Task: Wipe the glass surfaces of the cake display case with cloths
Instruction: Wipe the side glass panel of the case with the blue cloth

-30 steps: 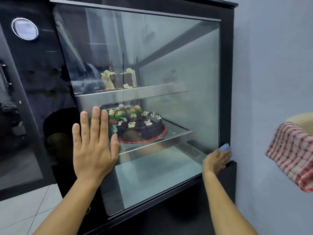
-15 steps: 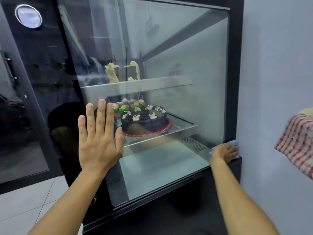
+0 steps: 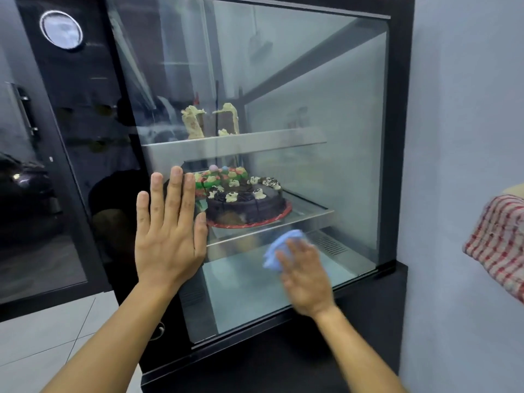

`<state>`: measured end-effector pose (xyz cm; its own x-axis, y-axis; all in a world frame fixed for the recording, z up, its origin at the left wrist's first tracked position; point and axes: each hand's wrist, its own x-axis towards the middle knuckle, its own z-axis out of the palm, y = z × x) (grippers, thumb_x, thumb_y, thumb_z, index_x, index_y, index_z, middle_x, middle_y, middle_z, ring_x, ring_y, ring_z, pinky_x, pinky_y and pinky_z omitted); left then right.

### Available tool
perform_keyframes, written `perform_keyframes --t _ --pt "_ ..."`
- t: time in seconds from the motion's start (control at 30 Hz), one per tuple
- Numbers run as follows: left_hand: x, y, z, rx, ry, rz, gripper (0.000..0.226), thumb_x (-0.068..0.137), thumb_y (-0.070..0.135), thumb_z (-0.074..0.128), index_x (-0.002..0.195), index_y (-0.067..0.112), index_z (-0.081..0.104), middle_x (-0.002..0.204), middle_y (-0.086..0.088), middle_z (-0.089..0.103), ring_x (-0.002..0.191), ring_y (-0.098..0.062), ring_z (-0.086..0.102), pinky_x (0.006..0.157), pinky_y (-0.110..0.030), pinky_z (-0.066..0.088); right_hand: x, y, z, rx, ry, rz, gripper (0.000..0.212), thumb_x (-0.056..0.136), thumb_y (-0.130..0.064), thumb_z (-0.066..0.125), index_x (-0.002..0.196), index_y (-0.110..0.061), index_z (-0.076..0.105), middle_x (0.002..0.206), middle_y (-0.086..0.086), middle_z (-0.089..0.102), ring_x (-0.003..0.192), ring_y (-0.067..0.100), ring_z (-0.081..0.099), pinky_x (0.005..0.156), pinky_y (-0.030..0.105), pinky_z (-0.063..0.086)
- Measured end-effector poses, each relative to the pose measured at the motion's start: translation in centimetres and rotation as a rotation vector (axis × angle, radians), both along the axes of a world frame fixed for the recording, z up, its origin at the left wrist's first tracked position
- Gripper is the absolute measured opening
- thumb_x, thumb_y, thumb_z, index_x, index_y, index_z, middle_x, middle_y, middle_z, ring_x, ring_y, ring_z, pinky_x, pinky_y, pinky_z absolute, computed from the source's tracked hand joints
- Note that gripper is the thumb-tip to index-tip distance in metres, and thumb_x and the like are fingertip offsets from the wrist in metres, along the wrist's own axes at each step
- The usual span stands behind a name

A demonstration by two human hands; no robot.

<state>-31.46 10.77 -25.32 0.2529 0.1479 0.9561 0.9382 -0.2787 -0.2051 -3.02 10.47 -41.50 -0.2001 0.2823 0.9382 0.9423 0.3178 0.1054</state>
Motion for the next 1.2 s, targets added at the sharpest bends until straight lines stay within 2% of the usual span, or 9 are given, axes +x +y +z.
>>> perform_keyframes --t 0.2,0.37,0.47,0.57,0.7,0.8,0.97,1.03,1.2 --pt "0.1 0.2 -0.3 0.014 -0.004 0.016 0.064 0.11 0.037 0.027 0.167 0.012 0.012 0.174 -0.01 0.007 0.161 -0.034 0.003 0.131 -0.05 0.004 13.2 0.0 3.1 -0.129 1.315 -0.079 0.065 0.108 -0.043 0.016 0.164 -0.011 0.007 0.173 0.012 0.003 0.16 0.025 0.002 0.127 0.032 -0.002" --pt "0.4 0.2 -0.2 -0.001 -0.017 0.005 0.065 0.109 0.036 0.028 0.167 0.012 0.01 0.174 -0.011 0.006 0.161 -0.034 0.001 0.131 -0.051 0.004 8.4 0.2 5.2 -0.061 1.615 -0.211 0.056 0.113 -0.027 0.023 0.165 -0.008 0.012 0.173 0.013 0.006 0.16 0.027 0.005 0.126 0.04 0.004" --pt "0.2 0.2 -0.3 -0.027 -0.005 0.004 0.064 0.11 0.037 0.026 0.167 0.012 0.01 0.174 -0.011 0.006 0.161 -0.033 0.0 0.131 -0.052 0.006 -5.1 0.0 3.4 -0.034 1.374 -0.168 0.062 0.109 -0.038 0.023 0.164 -0.009 0.013 0.172 0.015 0.005 0.16 0.033 0.005 0.128 0.047 0.006" --pt "0.1 -0.1 0.1 -0.038 0.002 -0.014 0.065 0.109 0.036 0.031 0.167 0.013 0.013 0.174 -0.009 0.008 0.161 -0.032 0.003 0.13 -0.051 0.009 -19.3 -1.7 -1.0 -0.141 0.739 -0.028 0.063 0.111 -0.042 0.022 0.165 -0.012 0.011 0.173 0.015 0.0 0.16 0.033 -0.001 0.129 0.044 -0.001" --pt "-3.3 -0.8 1.7 0.0 0.195 -0.069 0.063 0.106 0.033 0.039 0.165 0.019 0.024 0.173 -0.006 0.019 0.16 -0.028 0.016 0.126 -0.044 0.021 -17.8 -2.4 -3.7 -0.15 -0.095 0.024 0.056 0.112 -0.043 0.024 0.166 -0.031 0.012 0.174 -0.002 0.001 0.16 0.022 0.003 0.129 0.04 0.005" --pt "-8.1 -0.9 4.6 0.02 0.483 -0.057 0.059 0.108 0.033 0.034 0.166 0.026 0.023 0.173 -0.005 0.017 0.16 -0.028 0.015 0.126 -0.044 0.024 -9.9 -1.6 -1.1 -0.08 0.089 -0.061 0.058 0.111 -0.036 0.025 0.165 -0.032 0.003 0.174 -0.002 -0.008 0.16 0.021 -0.003 0.13 0.042 0.0" --pt "-9.9 -0.3 5.9 0.031 0.575 0.024 0.059 0.11 0.039 0.026 0.167 0.027 0.014 0.174 -0.007 0.009 0.161 -0.03 0.006 0.13 -0.047 0.014 -13.0 -0.4 8.0 -0.052 1.472 -0.014 0.073 0.098 -0.056 0.009 0.164 -0.023 0.009 0.173 0.005 0.001 0.16 0.027 0.001 0.127 0.05 0.007" --pt "-9.9 -0.2 5.8 0.032 0.584 0.021 0.059 0.11 0.038 0.026 0.167 0.025 0.015 0.174 -0.008 0.01 0.161 -0.031 0.006 0.131 -0.047 0.011 -20.1 -1.2 8.2 -0.048 1.285 -0.048 0.065 0.105 -0.049 0.015 0.163 -0.022 0.01 0.173 0.004 0.002 0.16 0.027 0.001 0.129 0.047 0.005" --pt "-10.3 -0.3 6.1 0.028 0.599 0.014 0.059 0.111 0.037 0.026 0.167 0.022 0.016 0.174 -0.007 0.01 0.161 -0.032 0.007 0.131 -0.048 0.002 -27.2 -3.6 -1.5 -0.189 0.009 0.115 0.054 0.11 -0.038 0.027 0.162 -0.022 0.031 0.174 0.003 0.004 0.16 0.027 0.006 0.13 0.043 0.003"
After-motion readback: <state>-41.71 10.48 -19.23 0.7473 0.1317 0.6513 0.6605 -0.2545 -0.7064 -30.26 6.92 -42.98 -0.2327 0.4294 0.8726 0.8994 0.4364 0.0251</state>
